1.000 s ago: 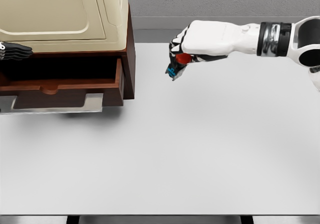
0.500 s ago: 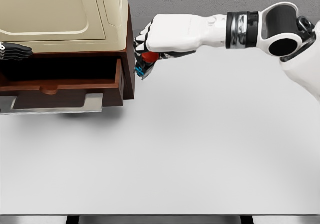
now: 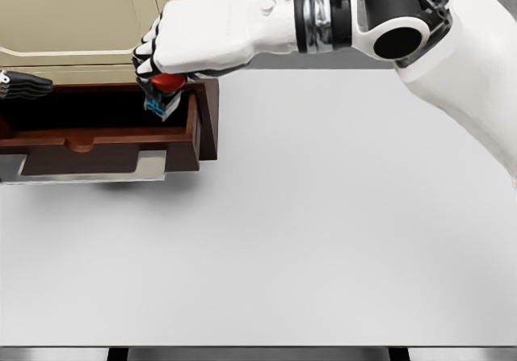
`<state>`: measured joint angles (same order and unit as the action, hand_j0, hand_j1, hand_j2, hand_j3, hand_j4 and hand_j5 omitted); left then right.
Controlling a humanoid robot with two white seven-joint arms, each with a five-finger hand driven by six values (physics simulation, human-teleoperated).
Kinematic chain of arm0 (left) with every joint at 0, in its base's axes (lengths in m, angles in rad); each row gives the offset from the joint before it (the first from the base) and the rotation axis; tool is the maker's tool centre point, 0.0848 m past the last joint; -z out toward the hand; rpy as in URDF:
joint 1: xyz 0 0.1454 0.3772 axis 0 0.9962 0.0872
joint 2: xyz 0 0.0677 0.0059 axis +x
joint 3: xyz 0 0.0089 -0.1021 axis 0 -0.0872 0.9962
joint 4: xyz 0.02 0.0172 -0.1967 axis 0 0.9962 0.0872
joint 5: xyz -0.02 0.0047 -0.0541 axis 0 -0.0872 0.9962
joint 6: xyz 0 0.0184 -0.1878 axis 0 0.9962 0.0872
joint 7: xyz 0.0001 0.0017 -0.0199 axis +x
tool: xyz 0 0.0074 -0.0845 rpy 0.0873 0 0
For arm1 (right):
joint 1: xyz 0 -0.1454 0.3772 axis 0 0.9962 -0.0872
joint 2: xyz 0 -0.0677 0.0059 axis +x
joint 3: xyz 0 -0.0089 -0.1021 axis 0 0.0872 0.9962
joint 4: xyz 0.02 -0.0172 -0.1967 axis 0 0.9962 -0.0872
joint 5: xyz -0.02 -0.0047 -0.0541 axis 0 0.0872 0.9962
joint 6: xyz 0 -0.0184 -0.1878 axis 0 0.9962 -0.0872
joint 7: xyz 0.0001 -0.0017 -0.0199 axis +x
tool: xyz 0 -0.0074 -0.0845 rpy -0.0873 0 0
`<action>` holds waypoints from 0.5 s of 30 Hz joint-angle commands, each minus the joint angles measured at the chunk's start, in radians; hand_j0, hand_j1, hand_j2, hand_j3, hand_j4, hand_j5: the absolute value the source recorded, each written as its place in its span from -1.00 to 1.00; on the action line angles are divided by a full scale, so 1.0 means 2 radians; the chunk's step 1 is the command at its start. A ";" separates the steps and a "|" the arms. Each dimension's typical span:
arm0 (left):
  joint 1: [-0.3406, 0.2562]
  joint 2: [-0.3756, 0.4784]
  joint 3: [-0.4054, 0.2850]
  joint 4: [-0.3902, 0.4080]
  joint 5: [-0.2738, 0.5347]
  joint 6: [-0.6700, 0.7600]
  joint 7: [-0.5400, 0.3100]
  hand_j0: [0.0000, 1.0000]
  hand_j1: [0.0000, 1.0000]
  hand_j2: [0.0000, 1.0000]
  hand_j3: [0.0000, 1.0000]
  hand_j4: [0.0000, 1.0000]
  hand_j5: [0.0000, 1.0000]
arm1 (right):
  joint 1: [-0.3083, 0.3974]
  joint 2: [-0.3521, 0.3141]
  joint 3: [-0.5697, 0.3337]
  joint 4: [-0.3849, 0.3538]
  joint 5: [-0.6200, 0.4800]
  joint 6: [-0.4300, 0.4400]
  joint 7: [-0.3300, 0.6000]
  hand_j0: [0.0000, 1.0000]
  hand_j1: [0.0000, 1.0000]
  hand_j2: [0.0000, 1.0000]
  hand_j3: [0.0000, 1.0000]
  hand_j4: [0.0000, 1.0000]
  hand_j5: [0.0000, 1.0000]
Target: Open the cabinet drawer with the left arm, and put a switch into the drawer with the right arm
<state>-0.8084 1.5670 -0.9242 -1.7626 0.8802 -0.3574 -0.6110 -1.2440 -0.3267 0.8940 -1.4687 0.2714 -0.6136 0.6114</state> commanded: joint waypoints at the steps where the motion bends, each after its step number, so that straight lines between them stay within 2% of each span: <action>1: 0.000 0.000 0.000 0.000 -0.001 0.001 0.000 1.00 1.00 1.00 1.00 1.00 1.00 | -0.001 0.030 0.013 0.036 -0.001 0.001 0.000 -0.29 -0.29 -0.29 -0.29 -0.29 -0.29; 3: 0.000 0.000 -0.001 0.000 -0.007 0.001 0.000 1.00 1.00 1.00 1.00 1.00 1.00 | -0.008 0.059 0.016 0.079 0.002 0.001 0.000 -0.29 -0.29 -0.29 -0.29 -0.29 -0.29; 6: 0.000 0.000 -0.001 0.000 -0.010 0.000 0.000 1.00 1.00 1.00 1.00 1.00 1.00 | -0.013 0.079 0.022 0.123 0.005 0.001 0.000 -0.30 -0.30 -0.30 -0.30 -0.30 -0.30; 15: 0.000 0.000 -0.003 0.000 -0.015 0.000 0.000 1.00 1.00 1.00 1.00 1.00 1.00 | -0.014 0.113 0.034 0.164 0.031 0.001 0.000 -0.23 -0.23 -0.23 -0.23 -0.23 -0.23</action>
<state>-0.8084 1.5655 -0.9297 -1.7626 0.8456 -0.3593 -0.6110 -1.2732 -0.1143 0.9535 -1.1638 0.3321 -0.6139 0.6112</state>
